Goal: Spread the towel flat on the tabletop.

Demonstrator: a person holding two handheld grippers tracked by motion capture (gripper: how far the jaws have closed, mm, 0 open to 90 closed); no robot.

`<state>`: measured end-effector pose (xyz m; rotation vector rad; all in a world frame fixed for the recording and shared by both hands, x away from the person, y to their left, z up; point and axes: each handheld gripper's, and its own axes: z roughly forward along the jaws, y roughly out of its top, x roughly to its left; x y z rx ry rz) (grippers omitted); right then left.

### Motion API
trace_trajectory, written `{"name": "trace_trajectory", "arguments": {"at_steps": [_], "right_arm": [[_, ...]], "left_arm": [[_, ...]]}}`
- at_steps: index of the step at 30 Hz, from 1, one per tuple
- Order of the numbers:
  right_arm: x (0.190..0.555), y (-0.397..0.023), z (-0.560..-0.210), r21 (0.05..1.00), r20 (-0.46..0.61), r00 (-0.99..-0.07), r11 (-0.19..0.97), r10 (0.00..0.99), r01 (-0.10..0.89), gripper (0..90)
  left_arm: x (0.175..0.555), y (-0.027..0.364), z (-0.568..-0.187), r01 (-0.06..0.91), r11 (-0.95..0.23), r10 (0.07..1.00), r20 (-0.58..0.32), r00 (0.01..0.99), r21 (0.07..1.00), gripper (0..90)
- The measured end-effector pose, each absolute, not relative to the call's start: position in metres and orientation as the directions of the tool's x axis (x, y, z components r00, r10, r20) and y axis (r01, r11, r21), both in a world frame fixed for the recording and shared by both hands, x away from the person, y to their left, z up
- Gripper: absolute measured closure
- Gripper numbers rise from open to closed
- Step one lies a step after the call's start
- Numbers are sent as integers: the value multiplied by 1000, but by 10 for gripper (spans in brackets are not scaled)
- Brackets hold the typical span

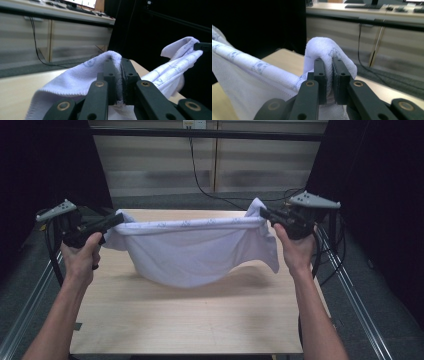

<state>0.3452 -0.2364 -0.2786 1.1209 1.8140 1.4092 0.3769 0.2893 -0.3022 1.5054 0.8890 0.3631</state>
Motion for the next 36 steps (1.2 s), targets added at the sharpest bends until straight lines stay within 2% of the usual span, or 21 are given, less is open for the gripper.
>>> {"name": "trace_trajectory", "arguments": {"at_steps": [4, 8, 10, 11, 12, 17, 19, 20, 22, 27, 31, 35, 36], "right_arm": [[358, -239, -257, 973, 55, -479, 60, 876, 222, 830], [358, -240, -259, 978, 69, -480, 35, 875, 204, 830], [353, -242, -284, 966, 64, -489, 68, 870, 248, 831], [353, -242, -284, 966, 64, -489, 68, 870, 248, 831], [348, -243, -310, 953, 77, -497, 84, 864, 293, 831], [321, -244, -372, 918, 110, -512, 111, 852, 381, 832], [314, -244, -382, 912, 115, -518, 116, 848, 393, 831], [298, -244, -402, 901, 136, -528, 116, 839, 418, 831], [284, -242, -420, 880, 140, -537, 143, 832, 452, 831], [251, -239, -449, 849, 166, -553, 166, 817, 501, 827], [236, -235, -464, 830, 167, -569, 196, 805, 522, 809], [215, -230, -471, 810, 183, -579, 213, 794, 547, 648], [215, -230, -471, 810, 183, -579, 213, 794, 547, 648]], "left_arm": [[382, 287, -285, 257, 96, 724, -245, 645, 962, 847], [378, 283, -291, 248, 65, 732, -215, 647, 967, 846], [369, 284, -316, 274, 55, 719, -229, 657, 960, 846], [369, 284, -316, 274, 55, 719, -229, 657, 960, 846], [361, 285, -338, 305, 51, 706, -251, 663, 951, 846], [334, 287, -394, 393, 35, 684, -309, 661, 919, 845], [328, 287, -405, 408, 23, 683, -312, 660, 913, 845], [316, 289, -425, 447, 10, 682, -333, 651, 895, 845], [305, 290, -441, 478, -23, 681, -336, 651, 878, 844], [281, 292, -468, 529, -94, 661, -345, 667, 843, 840], [267, 292, -476, 544, -128, 646, -346, 680, 829, 830], [249, 298, -480, 552, -157, 626, -350, 697, 819, 745], [249, 298, -480, 552, -157, 626, -350, 697, 819, 718]]}}
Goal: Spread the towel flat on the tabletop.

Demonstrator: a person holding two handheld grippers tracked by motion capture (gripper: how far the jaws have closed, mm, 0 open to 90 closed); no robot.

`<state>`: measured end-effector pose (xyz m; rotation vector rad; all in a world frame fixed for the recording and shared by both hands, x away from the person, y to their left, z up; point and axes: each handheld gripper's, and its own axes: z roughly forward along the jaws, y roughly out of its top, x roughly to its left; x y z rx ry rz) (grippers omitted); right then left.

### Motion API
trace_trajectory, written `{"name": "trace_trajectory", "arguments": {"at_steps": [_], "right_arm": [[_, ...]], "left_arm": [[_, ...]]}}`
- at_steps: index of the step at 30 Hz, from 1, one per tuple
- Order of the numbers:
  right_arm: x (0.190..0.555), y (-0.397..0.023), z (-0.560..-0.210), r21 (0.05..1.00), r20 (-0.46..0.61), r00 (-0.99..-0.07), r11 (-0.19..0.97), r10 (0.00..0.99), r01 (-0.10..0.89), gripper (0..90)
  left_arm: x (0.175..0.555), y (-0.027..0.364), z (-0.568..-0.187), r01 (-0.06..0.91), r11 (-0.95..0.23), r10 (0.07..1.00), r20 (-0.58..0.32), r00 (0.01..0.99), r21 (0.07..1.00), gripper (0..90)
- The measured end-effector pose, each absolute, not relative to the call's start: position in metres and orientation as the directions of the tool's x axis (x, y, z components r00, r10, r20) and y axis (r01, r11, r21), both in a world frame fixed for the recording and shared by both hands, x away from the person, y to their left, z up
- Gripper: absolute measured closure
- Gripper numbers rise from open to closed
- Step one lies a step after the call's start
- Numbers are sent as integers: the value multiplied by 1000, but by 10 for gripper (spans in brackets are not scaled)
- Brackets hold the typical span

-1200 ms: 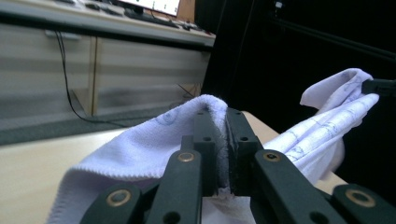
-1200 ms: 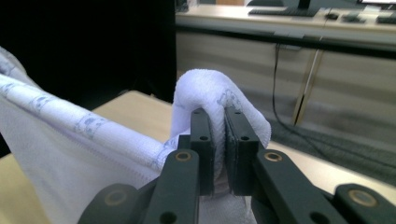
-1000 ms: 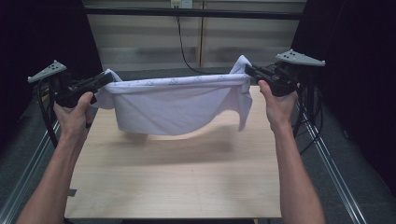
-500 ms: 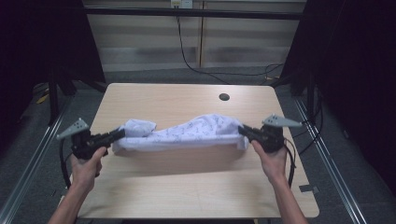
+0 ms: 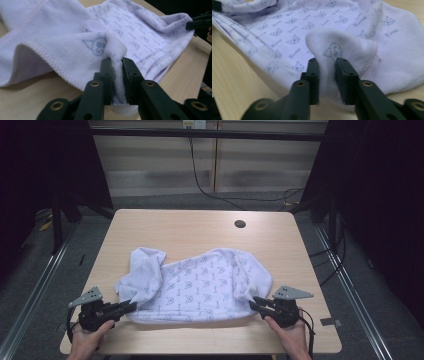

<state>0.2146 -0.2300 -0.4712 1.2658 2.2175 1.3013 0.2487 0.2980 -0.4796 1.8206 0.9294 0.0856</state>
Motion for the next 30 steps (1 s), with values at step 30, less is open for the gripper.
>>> {"name": "trace_trajectory", "arguments": {"at_steps": [30], "right_arm": [[275, -261, -506, 737, 23, -479, 309, 877, 601, 613]], "left_arm": [[285, 223, -503, 444, -508, 532, -136, 836, 738, 722]]}}
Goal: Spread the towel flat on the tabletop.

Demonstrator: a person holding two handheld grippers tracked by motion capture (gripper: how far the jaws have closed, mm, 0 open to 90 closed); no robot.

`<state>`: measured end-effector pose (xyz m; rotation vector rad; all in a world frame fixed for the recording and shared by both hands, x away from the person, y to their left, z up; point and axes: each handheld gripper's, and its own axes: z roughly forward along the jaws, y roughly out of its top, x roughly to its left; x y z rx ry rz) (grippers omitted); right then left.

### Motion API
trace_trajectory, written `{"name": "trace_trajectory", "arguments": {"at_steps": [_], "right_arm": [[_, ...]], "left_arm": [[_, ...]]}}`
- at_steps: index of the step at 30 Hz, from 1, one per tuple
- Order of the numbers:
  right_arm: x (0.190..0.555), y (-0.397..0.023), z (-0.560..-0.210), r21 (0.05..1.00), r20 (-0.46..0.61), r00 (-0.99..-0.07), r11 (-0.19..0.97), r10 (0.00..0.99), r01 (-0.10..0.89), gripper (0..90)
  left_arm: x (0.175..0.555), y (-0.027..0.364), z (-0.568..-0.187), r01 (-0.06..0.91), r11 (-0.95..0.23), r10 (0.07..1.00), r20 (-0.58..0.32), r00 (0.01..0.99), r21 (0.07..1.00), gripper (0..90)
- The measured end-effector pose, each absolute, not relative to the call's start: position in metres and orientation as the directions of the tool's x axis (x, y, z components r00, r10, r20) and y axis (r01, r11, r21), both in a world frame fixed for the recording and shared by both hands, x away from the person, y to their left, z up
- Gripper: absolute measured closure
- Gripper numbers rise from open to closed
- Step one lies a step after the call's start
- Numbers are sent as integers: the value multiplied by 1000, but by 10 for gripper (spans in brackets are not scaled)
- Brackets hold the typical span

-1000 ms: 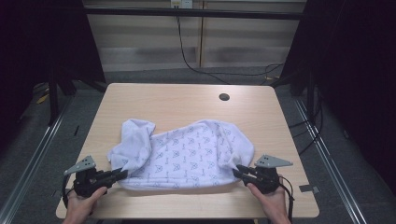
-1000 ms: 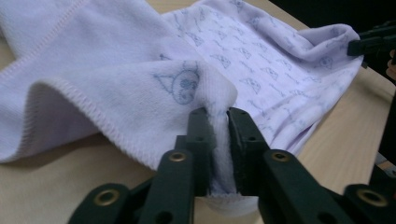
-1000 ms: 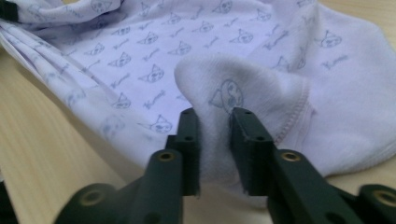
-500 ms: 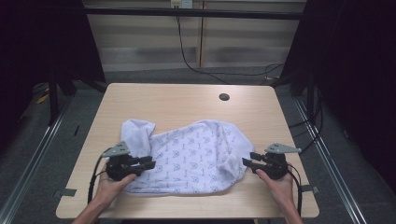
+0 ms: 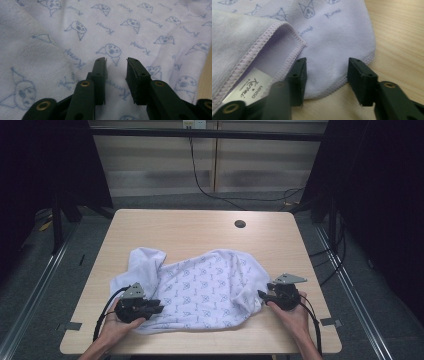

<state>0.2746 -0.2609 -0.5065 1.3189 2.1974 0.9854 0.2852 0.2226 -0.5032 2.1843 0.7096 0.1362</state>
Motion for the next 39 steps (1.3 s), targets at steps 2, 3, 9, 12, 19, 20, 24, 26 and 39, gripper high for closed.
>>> {"name": "trace_trajectory", "arguments": {"at_steps": [2, 3, 9, 12, 19, 20, 24, 26, 39], "right_arm": [[273, -258, -505, 733, 23, -503, 327, 864, 597, 775], [274, -258, -504, 726, 24, -510, 336, 860, 600, 811], [281, -276, -486, 764, 60, -461, 256, 885, 592, 853], [289, -290, -465, 800, 61, -438, 219, 897, 558, 854], [314, -305, -433, 835, 56, -419, 187, 906, 517, 818], [316, -304, -433, 839, 53, -408, 181, 911, 513, 786], [317, -302, -437, 842, 74, -391, 153, 918, 517, 649], [306, -299, -442, 832, 70, -394, 164, 917, 530, 599], [232, -256, -490, 740, 137, -565, 295, 814, 604, 501]], "left_arm": [[285, 224, -503, 441, -510, 533, -131, 836, 739, 777], [286, 228, -503, 443, -509, 535, -133, 834, 738, 808], [291, 238, -502, 459, -511, 553, -131, 823, 726, 869], [297, 245, -502, 479, -493, 579, -137, 804, 726, 872], [300, 250, -503, 503, -469, 607, -149, 781, 726, 871], [300, 250, -503, 503, -469, 607, -149, 781, 726, 869], [300, 252, -503, 508, -463, 602, -162, 781, 727, 856], [298, 251, -502, 514, -461, 605, -167, 778, 724, 829], [289, 242, -501, 516, -474, 565, -203, 800, 714, 784]]}}
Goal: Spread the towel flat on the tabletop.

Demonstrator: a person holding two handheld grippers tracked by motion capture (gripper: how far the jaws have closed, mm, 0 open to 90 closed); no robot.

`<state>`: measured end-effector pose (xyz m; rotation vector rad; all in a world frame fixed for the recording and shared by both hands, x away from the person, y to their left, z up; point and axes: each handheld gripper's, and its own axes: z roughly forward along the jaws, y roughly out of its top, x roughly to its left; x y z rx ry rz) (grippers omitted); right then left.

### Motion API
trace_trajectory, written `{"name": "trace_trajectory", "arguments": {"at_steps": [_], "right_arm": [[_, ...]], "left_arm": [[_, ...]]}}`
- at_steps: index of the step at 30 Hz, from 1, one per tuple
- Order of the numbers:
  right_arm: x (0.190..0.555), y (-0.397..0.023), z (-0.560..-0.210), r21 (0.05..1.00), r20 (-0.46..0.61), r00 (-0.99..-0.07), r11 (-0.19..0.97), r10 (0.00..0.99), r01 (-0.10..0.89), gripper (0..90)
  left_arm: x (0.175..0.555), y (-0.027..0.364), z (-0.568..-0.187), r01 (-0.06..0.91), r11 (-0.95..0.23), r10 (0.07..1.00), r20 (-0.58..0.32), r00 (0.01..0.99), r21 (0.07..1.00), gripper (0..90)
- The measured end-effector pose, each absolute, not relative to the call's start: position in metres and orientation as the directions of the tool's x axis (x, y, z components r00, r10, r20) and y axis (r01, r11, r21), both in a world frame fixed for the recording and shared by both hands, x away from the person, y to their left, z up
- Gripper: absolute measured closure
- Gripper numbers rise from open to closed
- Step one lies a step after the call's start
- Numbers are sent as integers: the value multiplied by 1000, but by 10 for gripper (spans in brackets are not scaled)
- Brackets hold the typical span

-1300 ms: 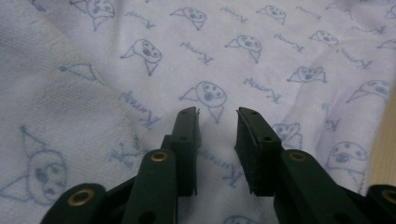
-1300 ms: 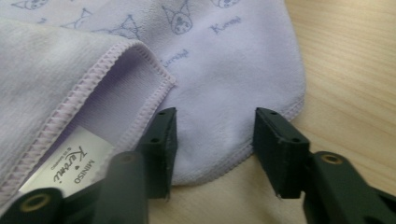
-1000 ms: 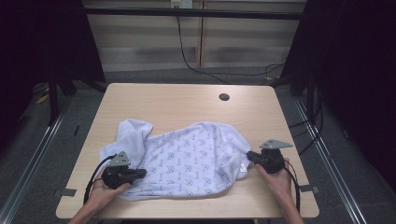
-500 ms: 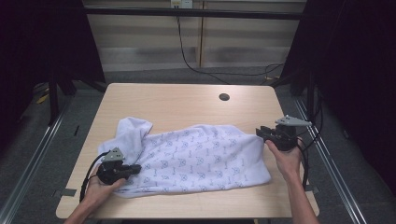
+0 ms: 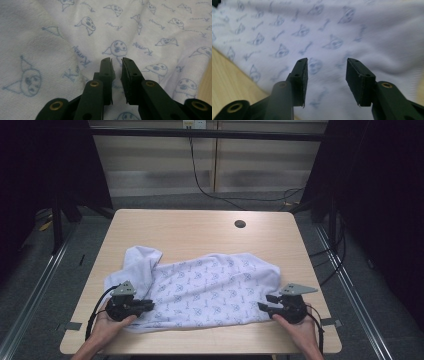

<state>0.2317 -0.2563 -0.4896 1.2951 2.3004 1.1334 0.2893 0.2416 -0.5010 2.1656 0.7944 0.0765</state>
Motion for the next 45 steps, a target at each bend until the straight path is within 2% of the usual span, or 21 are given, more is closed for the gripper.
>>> {"name": "trace_trajectory", "arguments": {"at_steps": [2, 3, 5, 7, 12, 13, 15, 20, 23, 24, 27, 30, 33, 36, 38, 39, 42, 45], "right_arm": [[233, -244, -501, 712, 83, -589, 366, 804, 600, 512], [234, -242, -501, 709, 71, -590, 375, 805, 598, 563], [239, -243, -501, 715, 75, -590, 369, 804, 594, 749], [243, -244, -501, 715, 85, -579, 355, 811, 603, 828], [254, -253, -496, 727, 69, -534, 324, 843, 605, 857], [259, -262, -488, 756, 101, -515, 271, 851, 596, 859], [266, -268, -475, 788, 108, -506, 236, 856, 568, 860], [293, -269, -438, 830, 105, -503, 203, 858, 519, 846], [308, -268, -431, 831, 120, -500, 189, 858, 523, 817], [322, -267, -431, 834, 127, -485, 172, 865, 525, 790], [334, -264, -438, 832, 143, -465, 148, 874, 534, 751], [329, -253, -443, 833, 137, -490, 167, 861, 527, 687], [320, -242, -445, 832, 148, -523, 180, 840, 525, 666], [298, -209, -455, 821, 169, -614, 235, 771, 521, 623], [287, -194, -462, 812, 178, -655, 267, 734, 519, 613], [282, -188, -465, 808, 189, -670, 275, 718, 522, 607], [274, -175, -472, 791, 205, -699, 305, 685, 531, 579], [267, -149, -486, 767, 222, -736, 352, 640, 537, 502]], "left_arm": [[287, 238, -501, 515, -476, 551, -215, 806, 713, 771], [286, 237, -501, 516, -475, 545, -222, 808, 712, 767], [284, 234, -501, 517, -480, 532, -234, 814, 709, 765], [282, 233, -501, 515, -481, 522, -241, 818, 709, 764], [273, 222, -498, 505, -484, 485, -261, 835, 715, 702], [272, 220, -494, 506, -462, 485, -270, 832, 728, 685], [272, 219, -489, 491, -453, 483, -258, 836, 744, 671], [276, 224, -484, 486, -417, 502, -251, 827, 768, 670], [279, 227, -487, 492, -426, 525, -235, 818, 759, 666], [282, 233, -488, 508, -403, 548, -244, 800, 761, 661], [285, 241, -486, 513, -369, 565, -252, 786, 775, 638], [293, 256, -482, 525, -318, 605, -257, 753, 789, 611], [298, 264, -478, 522, -280, 626, -258, 735, 806, 583], [308, 275, -481, 533, -248, 664, -259, 701, 809, 554], [311, 274, -488, 551, -288, 682, -237, 692, 783, 554], [311, 274, -488, 551, -288, 682, -237, 692, 783, 571], [314, 271, -499, 574, -339, 672, -235, 702, 746, 733], [313, 266, -503, 568, -370, 657, -225, 720, 735, 846]]}}
